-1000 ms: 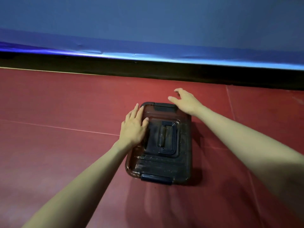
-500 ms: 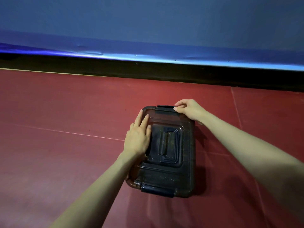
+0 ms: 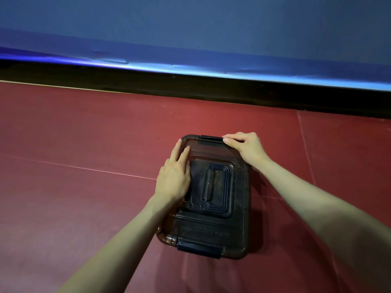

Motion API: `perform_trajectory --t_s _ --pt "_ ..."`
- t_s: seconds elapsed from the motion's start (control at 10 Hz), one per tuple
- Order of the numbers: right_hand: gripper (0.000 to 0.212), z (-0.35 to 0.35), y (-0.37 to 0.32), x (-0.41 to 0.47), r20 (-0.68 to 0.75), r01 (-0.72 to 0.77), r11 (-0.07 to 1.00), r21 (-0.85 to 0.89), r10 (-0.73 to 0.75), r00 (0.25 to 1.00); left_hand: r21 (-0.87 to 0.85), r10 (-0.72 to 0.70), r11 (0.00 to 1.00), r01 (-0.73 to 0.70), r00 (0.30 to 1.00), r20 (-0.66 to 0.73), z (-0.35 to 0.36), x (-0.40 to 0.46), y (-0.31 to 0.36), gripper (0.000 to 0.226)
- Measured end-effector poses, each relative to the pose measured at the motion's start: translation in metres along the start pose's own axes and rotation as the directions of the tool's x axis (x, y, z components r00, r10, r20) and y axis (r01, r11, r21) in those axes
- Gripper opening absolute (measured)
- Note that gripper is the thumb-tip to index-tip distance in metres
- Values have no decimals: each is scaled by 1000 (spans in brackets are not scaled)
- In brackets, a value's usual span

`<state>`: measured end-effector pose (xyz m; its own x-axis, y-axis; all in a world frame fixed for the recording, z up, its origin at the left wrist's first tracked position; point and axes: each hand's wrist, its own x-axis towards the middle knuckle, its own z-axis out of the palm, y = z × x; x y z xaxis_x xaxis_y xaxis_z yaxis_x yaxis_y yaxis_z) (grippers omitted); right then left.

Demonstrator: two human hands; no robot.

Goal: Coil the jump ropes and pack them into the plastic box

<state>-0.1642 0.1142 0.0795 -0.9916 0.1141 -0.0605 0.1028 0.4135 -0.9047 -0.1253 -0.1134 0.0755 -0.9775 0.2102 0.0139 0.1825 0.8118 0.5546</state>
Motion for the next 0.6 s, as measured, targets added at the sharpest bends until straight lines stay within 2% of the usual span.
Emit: perform_trajectory --t_s 0.2,0.3,0.4,0.5,0.6 --pt "36 -4 -4 -12 15 45 986 -163 -44 999 -198 -54 979 46 998 -39 -8 0 3 43" --pt "35 -7 -4 -26 -103 -1 989 -149 -15 995 -167 -96 982 85 993 -64 -15 -5 8 38" --pt "23 -20 -10 -41 -125 45 949 -311 -88 988 -153 -50 987 41 997 -57 -30 -10 24 32" --pt "21 -43 -28 -56 -105 118 925 -361 -166 981 -158 34 987 -36 999 -16 -48 -19 41 28" --pt "16 -64 -47 -67 -44 116 967 -228 -129 991 -282 -32 958 52 997 77 -62 -23 51 23"
